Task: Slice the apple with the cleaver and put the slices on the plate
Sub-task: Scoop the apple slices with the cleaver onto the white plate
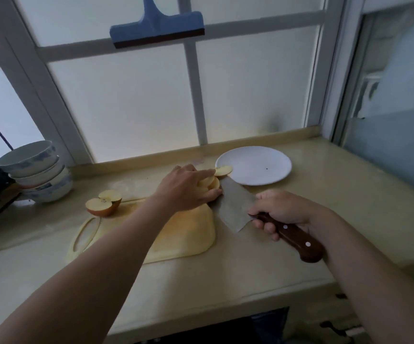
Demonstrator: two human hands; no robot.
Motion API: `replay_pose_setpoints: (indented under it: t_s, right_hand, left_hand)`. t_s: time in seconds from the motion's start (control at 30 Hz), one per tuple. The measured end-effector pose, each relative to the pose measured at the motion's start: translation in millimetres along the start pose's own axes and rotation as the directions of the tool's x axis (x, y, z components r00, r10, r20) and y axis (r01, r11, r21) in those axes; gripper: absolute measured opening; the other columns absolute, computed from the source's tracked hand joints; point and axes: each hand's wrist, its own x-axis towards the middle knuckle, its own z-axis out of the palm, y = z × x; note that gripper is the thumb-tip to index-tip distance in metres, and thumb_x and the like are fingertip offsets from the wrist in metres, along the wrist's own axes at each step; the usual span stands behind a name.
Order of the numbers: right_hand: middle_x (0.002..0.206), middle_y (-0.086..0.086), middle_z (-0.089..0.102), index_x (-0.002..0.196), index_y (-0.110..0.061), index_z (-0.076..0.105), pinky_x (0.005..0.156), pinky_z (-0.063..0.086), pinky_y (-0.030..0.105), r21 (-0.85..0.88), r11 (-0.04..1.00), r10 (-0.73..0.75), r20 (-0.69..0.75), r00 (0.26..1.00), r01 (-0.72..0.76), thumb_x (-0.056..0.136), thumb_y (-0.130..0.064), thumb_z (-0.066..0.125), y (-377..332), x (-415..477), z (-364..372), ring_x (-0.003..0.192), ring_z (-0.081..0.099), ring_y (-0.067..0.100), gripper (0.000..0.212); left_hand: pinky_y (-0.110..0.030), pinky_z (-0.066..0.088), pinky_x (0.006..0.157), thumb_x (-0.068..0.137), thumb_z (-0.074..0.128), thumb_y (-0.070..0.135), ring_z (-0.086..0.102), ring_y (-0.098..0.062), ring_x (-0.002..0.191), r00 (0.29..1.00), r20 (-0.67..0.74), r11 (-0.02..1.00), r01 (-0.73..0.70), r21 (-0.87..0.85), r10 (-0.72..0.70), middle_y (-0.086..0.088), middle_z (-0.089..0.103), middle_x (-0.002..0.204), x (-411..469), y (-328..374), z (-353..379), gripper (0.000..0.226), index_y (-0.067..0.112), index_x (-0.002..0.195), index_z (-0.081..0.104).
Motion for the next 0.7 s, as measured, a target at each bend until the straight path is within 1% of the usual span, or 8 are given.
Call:
replay_pose_setpoints:
  t_s: [0.07, 0.13, 0.2, 0.3, 0.37, 0.47, 0.57, 0.7]
  right_hand:
    - [0.058, 0.003, 0.055, 0.085, -0.011, 0.050, 0.036, 0.040, 0.021, 0.021, 1.000, 0.000, -0.031, 1.000, 0.000, 0.101, -0.006, 0.054, -0.8, 1.8, -20.3, 0.039, 0.043, 0.008, 0.017]
    - [0.057, 0.003, 0.055, 0.085, -0.012, 0.050, 0.035, 0.039, 0.020, 0.056, 0.998, 0.010, -0.060, 0.998, -0.007, 0.101, -0.006, 0.054, -1.2, 5.3, -42.1, 0.038, 0.043, 0.008, 0.018]
    - [0.057, 0.003, 0.055, 0.085, -0.012, 0.050, 0.035, 0.040, 0.020, 0.075, 0.997, 0.019, -0.086, 0.996, -0.013, 0.102, -0.007, 0.055, -2.6, 10.5, -63.2, 0.038, 0.043, 0.008, 0.018]
    - [0.057, 0.002, 0.056, 0.084, -0.010, 0.052, 0.035, 0.040, 0.020, 0.077, 0.997, 0.025, -0.126, 0.992, -0.015, 0.102, -0.007, 0.055, -3.0, 23.7, -88.9, 0.037, 0.044, 0.007, 0.019]
    - [0.057, 0.002, 0.057, 0.086, -0.010, 0.052, 0.035, 0.040, 0.019, 0.093, 0.995, 0.044, -0.129, 0.991, -0.032, 0.103, -0.007, 0.054, -2.0, 34.6, -100.6, 0.038, 0.044, 0.007, 0.017]
    - [0.060, 0.004, 0.058, 0.090, -0.009, 0.053, 0.036, 0.040, 0.019, 0.131, 0.989, 0.078, -0.119, 0.990, -0.063, 0.103, -0.008, 0.054, -0.2, 50.2, -112.2, 0.039, 0.046, 0.008, 0.013]
    - [0.061, 0.005, 0.057, 0.089, -0.010, 0.052, 0.036, 0.041, 0.020, 0.142, 0.987, 0.097, -0.105, 0.990, -0.081, 0.103, -0.008, 0.054, 0.4, 59.2, -118.9, 0.039, 0.045, 0.008, 0.015]
    - [0.060, 0.005, 0.057, 0.089, -0.009, 0.053, 0.036, 0.041, 0.020, 0.161, 0.978, 0.149, -0.099, 0.984, -0.132, 0.103, -0.008, 0.054, 3.9, 65.2, -124.1, 0.039, 0.045, 0.008, 0.014]
  left_hand:
    - [-0.043, 0.047, 0.097, 0.079, 0.052, 0.078, 0.053, -0.026, 0.118, 1.000, 0.007, 1.000, -0.023, -0.020, 0.023, 0.000, 0.056, 0.125, 26.0, 16.7, 0.6, 0.067, 0.051, 0.141, 0.048]
    - [-0.039, 0.046, 0.095, 0.081, 0.055, 0.076, 0.053, -0.025, 0.117, 0.998, 0.025, 0.998, -0.059, -0.024, 0.060, -0.001, 0.057, 0.122, 53.3, 33.7, 1.7, 0.066, 0.051, 0.141, 0.048]
    - [-0.036, 0.046, 0.091, 0.082, 0.057, 0.073, 0.056, -0.025, 0.113, 0.994, 0.029, 0.995, -0.101, -0.007, 0.101, -0.003, 0.059, 0.118, 79.3, 48.7, 3.9, 0.063, 0.049, 0.141, 0.050]
    - [-0.035, 0.046, 0.093, 0.084, 0.059, 0.068, 0.059, -0.028, 0.111, 0.987, 0.041, 0.988, -0.155, 0.021, 0.154, -0.009, 0.064, 0.115, 112.4, 64.8, 9.6, 0.060, 0.043, 0.139, 0.056]
    - [-0.034, 0.045, 0.092, 0.086, 0.059, 0.065, 0.060, -0.028, 0.112, 0.985, 0.069, 0.986, -0.164, 0.035, 0.161, -0.009, 0.066, 0.116, 130.2, 70.8, 13.6, 0.058, 0.041, 0.138, 0.057]
    - [-0.032, 0.043, 0.086, 0.087, 0.058, 0.065, 0.060, -0.026, 0.109, 0.979, 0.107, 0.984, -0.175, 0.025, 0.171, -0.006, 0.068, 0.114, 154.1, 75.3, 19.9, 0.056, 0.040, 0.137, 0.058]
    - [-0.034, 0.046, 0.093, 0.088, 0.057, 0.066, 0.060, -0.024, 0.110, 0.974, 0.142, 0.984, -0.175, -0.014, 0.175, -0.004, 0.069, 0.118, 174.1, 77.9, 27.1, 0.058, 0.037, 0.138, 0.058]
    - [-0.038, 0.041, 0.106, 0.088, 0.053, 0.070, 0.054, -0.025, 0.126, 0.962, 0.203, 0.982, -0.188, 0.014, 0.181, -0.001, 0.063, 0.135, 186.9, 82.3, 45.0, 0.063, 0.036, 0.141, 0.055]
